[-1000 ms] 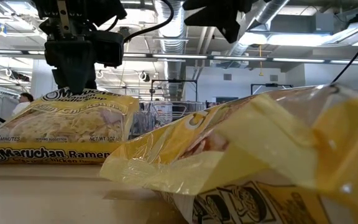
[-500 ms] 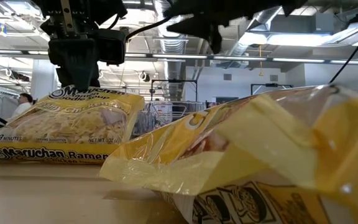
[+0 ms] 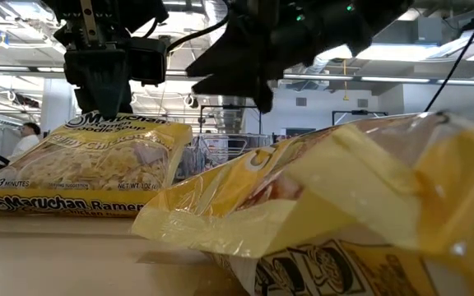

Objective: Sort Maruchan noodles
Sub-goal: Put the yellow noodle pack into the middle transparent bin

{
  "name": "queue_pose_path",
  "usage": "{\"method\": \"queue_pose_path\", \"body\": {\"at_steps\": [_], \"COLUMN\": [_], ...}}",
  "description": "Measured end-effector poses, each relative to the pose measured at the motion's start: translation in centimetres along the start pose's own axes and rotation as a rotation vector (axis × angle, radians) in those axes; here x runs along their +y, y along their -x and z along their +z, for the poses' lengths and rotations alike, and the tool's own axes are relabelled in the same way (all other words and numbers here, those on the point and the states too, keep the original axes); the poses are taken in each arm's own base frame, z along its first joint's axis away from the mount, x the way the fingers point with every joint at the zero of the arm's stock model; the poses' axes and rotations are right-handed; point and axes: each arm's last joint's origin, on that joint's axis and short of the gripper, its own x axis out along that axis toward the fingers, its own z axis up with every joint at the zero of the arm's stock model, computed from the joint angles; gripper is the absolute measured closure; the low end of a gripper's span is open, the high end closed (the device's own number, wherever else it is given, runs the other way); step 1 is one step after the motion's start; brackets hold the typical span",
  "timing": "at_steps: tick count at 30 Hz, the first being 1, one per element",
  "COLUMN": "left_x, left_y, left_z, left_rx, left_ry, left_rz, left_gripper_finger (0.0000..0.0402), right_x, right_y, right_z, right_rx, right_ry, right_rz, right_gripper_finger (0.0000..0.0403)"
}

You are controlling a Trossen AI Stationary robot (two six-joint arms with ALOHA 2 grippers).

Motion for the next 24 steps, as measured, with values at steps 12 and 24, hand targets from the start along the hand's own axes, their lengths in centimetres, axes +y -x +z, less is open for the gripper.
{"method": "queue_pose_path", "body": {"at_steps": [12, 24], "left_x": [0.0, 0.0], "left_y": [0.0, 0.0], "left_z": [0.0, 0.1], "left_rx": [0.0, -0.014], "left_ry": [0.008, 0.001], "left_rz": [0.0, 0.006], "left_gripper_finger": [0.0401, 0.0402], "right_x": [-0.8, -1.1], "right_y": [-3.5, -4.1], "right_z": [-1.1, -0.6], "right_rx": [0.089, 0.125], "right_ry": [-0.006, -0.042], "right_rz": [0.065, 0.101], "right_gripper_finger": [0.0204, 0.0156]}}
